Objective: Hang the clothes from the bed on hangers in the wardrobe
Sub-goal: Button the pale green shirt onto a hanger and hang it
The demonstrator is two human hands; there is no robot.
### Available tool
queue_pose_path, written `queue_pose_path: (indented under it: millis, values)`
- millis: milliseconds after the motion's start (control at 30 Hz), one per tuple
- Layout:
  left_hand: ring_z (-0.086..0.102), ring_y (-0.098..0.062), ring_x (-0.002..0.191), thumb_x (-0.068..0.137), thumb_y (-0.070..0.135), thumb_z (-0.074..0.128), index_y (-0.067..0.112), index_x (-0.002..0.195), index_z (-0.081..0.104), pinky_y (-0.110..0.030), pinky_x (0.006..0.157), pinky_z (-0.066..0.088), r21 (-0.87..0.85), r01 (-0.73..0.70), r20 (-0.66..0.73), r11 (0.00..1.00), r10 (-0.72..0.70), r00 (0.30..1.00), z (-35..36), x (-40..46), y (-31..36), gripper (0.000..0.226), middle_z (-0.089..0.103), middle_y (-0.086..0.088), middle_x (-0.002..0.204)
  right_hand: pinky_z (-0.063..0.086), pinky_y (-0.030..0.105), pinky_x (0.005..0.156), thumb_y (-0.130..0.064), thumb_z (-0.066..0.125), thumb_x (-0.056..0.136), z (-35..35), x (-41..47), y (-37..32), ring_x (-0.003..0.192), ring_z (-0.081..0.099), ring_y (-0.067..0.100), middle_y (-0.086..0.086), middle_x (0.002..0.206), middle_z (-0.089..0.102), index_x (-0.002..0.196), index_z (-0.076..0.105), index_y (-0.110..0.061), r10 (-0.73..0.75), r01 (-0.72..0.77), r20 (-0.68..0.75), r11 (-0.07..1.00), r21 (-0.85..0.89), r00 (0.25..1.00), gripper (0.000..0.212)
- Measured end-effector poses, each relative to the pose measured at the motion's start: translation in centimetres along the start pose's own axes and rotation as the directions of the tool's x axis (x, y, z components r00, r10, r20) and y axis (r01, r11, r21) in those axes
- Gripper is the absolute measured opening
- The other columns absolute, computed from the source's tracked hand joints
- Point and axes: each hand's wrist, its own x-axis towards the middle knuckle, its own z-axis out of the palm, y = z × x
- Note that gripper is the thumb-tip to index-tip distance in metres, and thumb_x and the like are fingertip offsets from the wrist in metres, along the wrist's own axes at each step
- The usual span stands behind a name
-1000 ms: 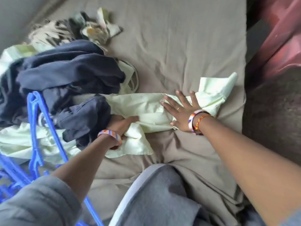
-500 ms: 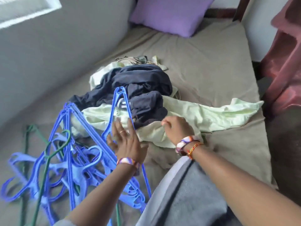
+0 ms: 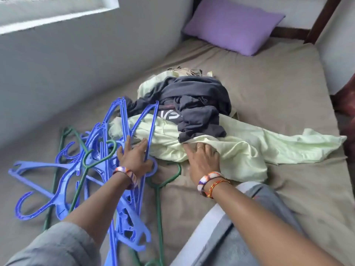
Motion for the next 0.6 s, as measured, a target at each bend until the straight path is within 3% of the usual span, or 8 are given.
queue_pose_path:
  millis: [67,200,267,300,367,467,533,600]
  values:
    - [-0.009,-0.023,0.145,0.073,0.022,0.06,0.028,0.141,0.032,-0.049,0.114,0.0,0.0,0.005,-0.019,1.0,-0.005,1.0,-0.1,0.1,0.4,0.074,0.04,0.008,0.146,0.047,0.037,0.059,-0.01,0.053,0.065,0.3,0.6,0.0,0.072,0.057,0.027,0.006,0.079,0.058,0.099,0.068,-0.039,0.062,-0.066,-0.068,0.997,-0.051,0.996,0.047]
    - [-0.001,-0.021,0.145,0.072,0.011,0.061,0.019,0.131,0.046,-0.051,0.112,0.005,-0.032,0.054,-0.108,0.998,-0.057,0.993,-0.2,-0.3,0.9,0.062,0.057,0.002,0.126,0.043,0.037,0.061,-0.007,0.061,0.066,0.2,1.4,1.3,0.072,0.057,0.027,0.005,0.079,0.059,0.086,0.069,-0.032,0.046,-0.056,-0.105,0.994,-0.095,0.993,0.033]
    - [0.009,-0.022,0.144,0.073,0.007,0.061,0.011,0.122,0.053,-0.046,0.108,0.017,-0.114,0.063,-0.191,0.992,-0.084,0.978,-0.4,-0.7,0.8,0.049,0.062,-0.005,0.115,0.04,0.034,0.059,-0.003,0.065,0.067,-0.9,1.9,2.6,0.072,0.061,0.03,0.007,0.075,0.061,0.074,0.07,-0.022,0.055,-0.047,-0.122,0.996,0.075,0.991,0.021]
    - [0.013,-0.022,0.143,0.074,0.006,0.061,0.009,0.12,0.056,-0.043,0.107,0.022,-0.163,0.06,-0.215,0.985,-0.095,0.972,-0.5,-0.9,0.7,0.046,0.062,-0.007,0.117,0.037,0.033,0.061,-0.004,0.063,0.075,-1.7,2.4,3.3,0.078,0.063,0.033,0.01,0.082,0.064,0.078,0.071,-0.018,0.106,-0.082,-0.107,0.973,0.214,0.989,0.016]
    - [0.016,-0.021,0.143,0.074,0.005,0.064,0.01,0.116,0.059,-0.042,0.107,0.026,-0.217,0.064,-0.234,0.974,-0.115,0.965,-0.5,-0.9,0.6,0.043,0.063,-0.009,0.116,0.036,0.032,0.066,-0.012,0.051,0.089,-2.9,3.8,5.0,0.094,0.061,0.035,0.011,0.101,0.066,0.093,0.07,-0.015,0.277,-0.205,-0.104,0.873,0.442,0.955,0.02]
    - [0.017,-0.018,0.142,0.077,0.013,0.065,0.016,0.115,0.061,-0.046,0.106,0.025,-0.228,0.067,-0.263,0.971,-0.128,0.956,-0.2,-0.4,0.6,0.039,0.064,-0.005,0.113,0.041,0.033,0.076,-0.009,0.049,0.091,-5.5,4.5,7.7,0.102,0.06,0.035,0.017,0.109,0.067,0.104,0.071,-0.008,0.525,-0.223,-0.211,0.644,0.732,0.824,0.025]
    - [0.016,-0.017,0.142,0.078,0.021,0.064,0.022,0.12,0.059,-0.047,0.107,0.022,-0.251,0.055,-0.269,0.966,-0.124,0.955,-0.2,-0.1,0.6,0.042,0.066,0.0,0.108,0.039,0.03,0.082,-0.009,0.05,0.091,-5.9,4.3,9.4,0.101,0.061,0.034,0.021,0.106,0.068,0.106,0.07,-0.004,0.653,-0.247,-0.149,0.474,0.845,0.743,0.026]
    - [0.013,-0.02,0.143,0.073,0.026,0.06,0.026,0.127,0.055,-0.052,0.111,0.017,-0.296,0.011,-0.255,0.955,-0.091,0.963,-0.1,0.2,1.2,0.054,0.068,-0.001,0.105,0.048,0.03,0.084,-0.013,0.049,0.09,-6.7,4.2,11.6,0.096,0.064,0.032,0.02,0.102,0.069,0.107,0.069,-0.003,0.762,-0.2,-0.035,0.213,0.956,0.646,0.029]
